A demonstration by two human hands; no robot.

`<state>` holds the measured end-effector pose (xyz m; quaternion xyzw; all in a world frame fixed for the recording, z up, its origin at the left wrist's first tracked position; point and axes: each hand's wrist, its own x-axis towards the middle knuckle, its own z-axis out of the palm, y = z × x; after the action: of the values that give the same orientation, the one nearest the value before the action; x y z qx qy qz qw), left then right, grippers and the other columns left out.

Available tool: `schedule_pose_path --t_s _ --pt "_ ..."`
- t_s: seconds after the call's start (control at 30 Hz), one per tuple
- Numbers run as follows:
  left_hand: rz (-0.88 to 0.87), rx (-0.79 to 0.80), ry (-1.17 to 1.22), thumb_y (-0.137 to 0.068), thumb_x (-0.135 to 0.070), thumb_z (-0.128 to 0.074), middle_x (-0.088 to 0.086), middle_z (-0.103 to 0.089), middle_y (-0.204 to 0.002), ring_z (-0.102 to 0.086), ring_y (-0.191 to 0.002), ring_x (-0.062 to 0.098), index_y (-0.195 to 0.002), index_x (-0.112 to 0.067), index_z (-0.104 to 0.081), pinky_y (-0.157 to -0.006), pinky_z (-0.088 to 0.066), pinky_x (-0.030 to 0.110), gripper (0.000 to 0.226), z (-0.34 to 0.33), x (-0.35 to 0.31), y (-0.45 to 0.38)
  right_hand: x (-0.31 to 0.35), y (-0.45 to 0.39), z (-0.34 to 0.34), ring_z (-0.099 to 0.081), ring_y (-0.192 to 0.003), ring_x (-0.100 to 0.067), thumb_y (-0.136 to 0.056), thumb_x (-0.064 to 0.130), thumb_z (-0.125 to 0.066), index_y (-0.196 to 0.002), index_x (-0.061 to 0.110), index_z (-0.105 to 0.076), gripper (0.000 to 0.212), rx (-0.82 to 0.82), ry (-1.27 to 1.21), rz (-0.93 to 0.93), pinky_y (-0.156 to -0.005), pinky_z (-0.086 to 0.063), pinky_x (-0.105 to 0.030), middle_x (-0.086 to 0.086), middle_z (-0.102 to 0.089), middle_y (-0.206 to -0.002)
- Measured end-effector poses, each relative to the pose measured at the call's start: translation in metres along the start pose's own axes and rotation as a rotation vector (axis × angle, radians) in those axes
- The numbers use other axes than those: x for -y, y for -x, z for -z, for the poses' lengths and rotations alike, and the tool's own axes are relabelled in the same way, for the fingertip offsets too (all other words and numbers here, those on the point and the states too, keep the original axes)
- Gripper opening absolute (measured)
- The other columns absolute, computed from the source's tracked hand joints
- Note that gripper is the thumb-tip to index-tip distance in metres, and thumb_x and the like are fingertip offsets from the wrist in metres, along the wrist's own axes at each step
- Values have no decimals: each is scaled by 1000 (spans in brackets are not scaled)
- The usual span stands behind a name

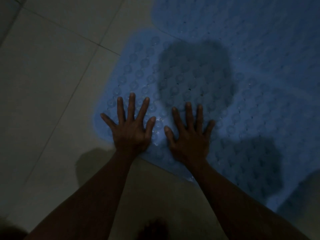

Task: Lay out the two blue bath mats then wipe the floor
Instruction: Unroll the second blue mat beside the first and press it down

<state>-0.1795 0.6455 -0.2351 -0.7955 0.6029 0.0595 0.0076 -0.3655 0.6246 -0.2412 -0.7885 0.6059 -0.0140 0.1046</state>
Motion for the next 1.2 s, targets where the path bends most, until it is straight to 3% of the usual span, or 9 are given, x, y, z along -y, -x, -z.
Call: schedule_pose_path --t_s 0.23,0.43,0.5,0.67,0.8,0.97,1.2 --pt "16 136 76 -102 -65 -18 -10 12 -168 19 -153 25 -156 -50 4 -109 6 79 60 5 -1 -1 -2 2 -7 -8 -156 -33 -99 64 -36 -156 38 -31 63 -101 -50 -1 -118 -6 -68 -3 -18 -168" --pt "53 196 83 -97 -72 -6 -7 17 -167 22 -152 23 -155 -49 11 -113 13 71 65 15 -14 4 -14 9 1 -12 -155 -29 -98 52 -42 -155 33 -35 61 -63 -257 -5 -118 -13 -67 -3 -22 -167" --pt "-22 146 118 -99 -68 -13 -2 10 -169 16 -154 25 -158 -43 3 -115 12 70 66 17 -41 13 -40 31 9 -12 -155 -29 -97 52 -38 -157 32 -31 63 -73 -252 -73 -121 -11 -65 -4 -20 -167" --pt "-361 137 117 -100 -62 -22 2 0 -169 4 -155 30 -160 -37 -11 -114 2 73 66 5 -157 55 -146 117 25 -8 -156 -28 -94 59 -32 -159 35 -23 70 -124 -167 -467 -119 -10 -64 -1 -12 -169" --pt "-569 169 47 -98 -67 -22 0 1 -169 6 -155 31 -159 -42 -10 -112 -3 76 67 -13 -229 79 -207 153 30 6 -156 -25 -95 63 -29 -159 42 -6 72 -46 -160 -557 -119 -7 -67 4 5 -169" --pt "-552 165 0 -98 -70 -22 -4 7 -169 16 -154 29 -157 -47 -3 -111 8 75 66 -27 -251 80 -215 154 18 2 -156 -27 -96 66 -29 -159 42 -10 70 -77 -111 -530 -119 -8 -66 4 -2 -170" --pt "-537 182 -31 -99 -68 -16 -4 14 -168 21 -153 28 -157 -46 8 -113 7 74 66 -25 -253 80 -217 154 18 7 -156 -28 -98 67 -29 -160 37 -9 72 -80 -86 -502 -120 -4 -66 1 2 -170"
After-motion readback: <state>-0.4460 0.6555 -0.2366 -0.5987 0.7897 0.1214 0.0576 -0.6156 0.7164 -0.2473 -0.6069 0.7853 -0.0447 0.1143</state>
